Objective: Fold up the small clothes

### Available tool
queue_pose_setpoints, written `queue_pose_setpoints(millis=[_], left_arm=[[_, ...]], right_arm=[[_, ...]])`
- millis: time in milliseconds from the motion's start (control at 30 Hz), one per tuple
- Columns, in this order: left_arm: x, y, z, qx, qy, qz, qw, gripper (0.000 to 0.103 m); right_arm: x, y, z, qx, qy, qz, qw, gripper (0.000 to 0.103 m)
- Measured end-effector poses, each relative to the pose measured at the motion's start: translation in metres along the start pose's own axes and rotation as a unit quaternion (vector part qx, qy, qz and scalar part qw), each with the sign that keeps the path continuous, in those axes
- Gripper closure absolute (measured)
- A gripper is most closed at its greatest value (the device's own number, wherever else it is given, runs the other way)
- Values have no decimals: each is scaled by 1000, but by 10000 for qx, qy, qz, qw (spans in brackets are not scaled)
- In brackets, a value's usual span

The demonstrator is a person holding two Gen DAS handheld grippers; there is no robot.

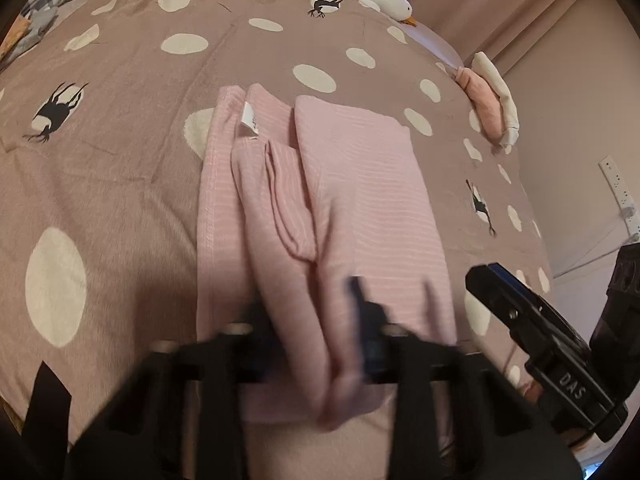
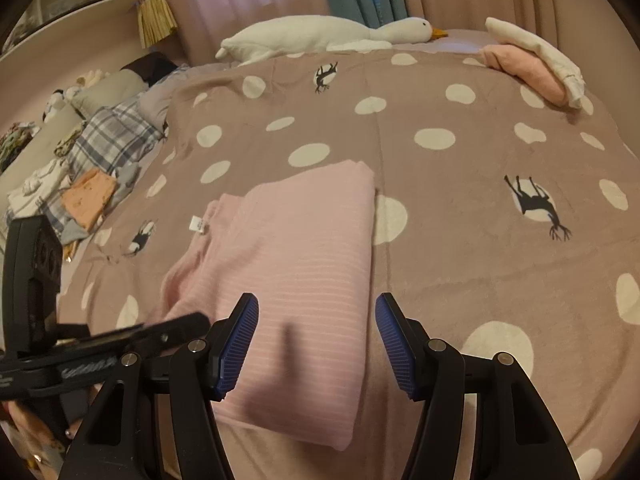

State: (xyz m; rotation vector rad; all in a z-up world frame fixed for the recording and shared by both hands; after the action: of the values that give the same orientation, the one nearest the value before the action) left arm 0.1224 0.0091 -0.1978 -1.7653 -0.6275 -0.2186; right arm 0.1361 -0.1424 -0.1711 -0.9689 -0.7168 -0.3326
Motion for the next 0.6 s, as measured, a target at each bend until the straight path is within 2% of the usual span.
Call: queue_pose_setpoints(millis=[67, 167, 367, 467, 600], left_arm=[[1, 0, 1, -148, -72, -10, 9999, 93], [5, -15, 5, -159, -224, -270, 9993, 94], [11, -50, 9, 180, 95, -725, 9972, 94], [9, -50, 17, 315, 138, -650, 9973, 94], [0, -32, 29, 480, 98, -354, 9982, 93]], right_arm=[[-2, 3, -1, -14, 7, 52, 10000, 42], [-4, 5, -1, -26, -3, 99, 9999, 42], [-6, 4, 4, 91, -73, 131, 9998, 42], [-6, 7, 5, 107, -89, 172, 9998, 42], [-9, 13, 5, 126, -100, 283, 9995, 42]])
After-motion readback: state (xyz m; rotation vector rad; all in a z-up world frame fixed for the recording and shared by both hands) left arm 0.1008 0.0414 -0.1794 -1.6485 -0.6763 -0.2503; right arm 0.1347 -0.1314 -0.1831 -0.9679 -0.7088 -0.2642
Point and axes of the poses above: each gripper's, at about its wrist camera, not at the fingertips, and y roughly the way its jaws point, z to its left, x to its top, the point moved 6 cm from there along y, roughly the way its jaws point, and after that the axes turned 11 degrees about x, right-handed, at the moved point
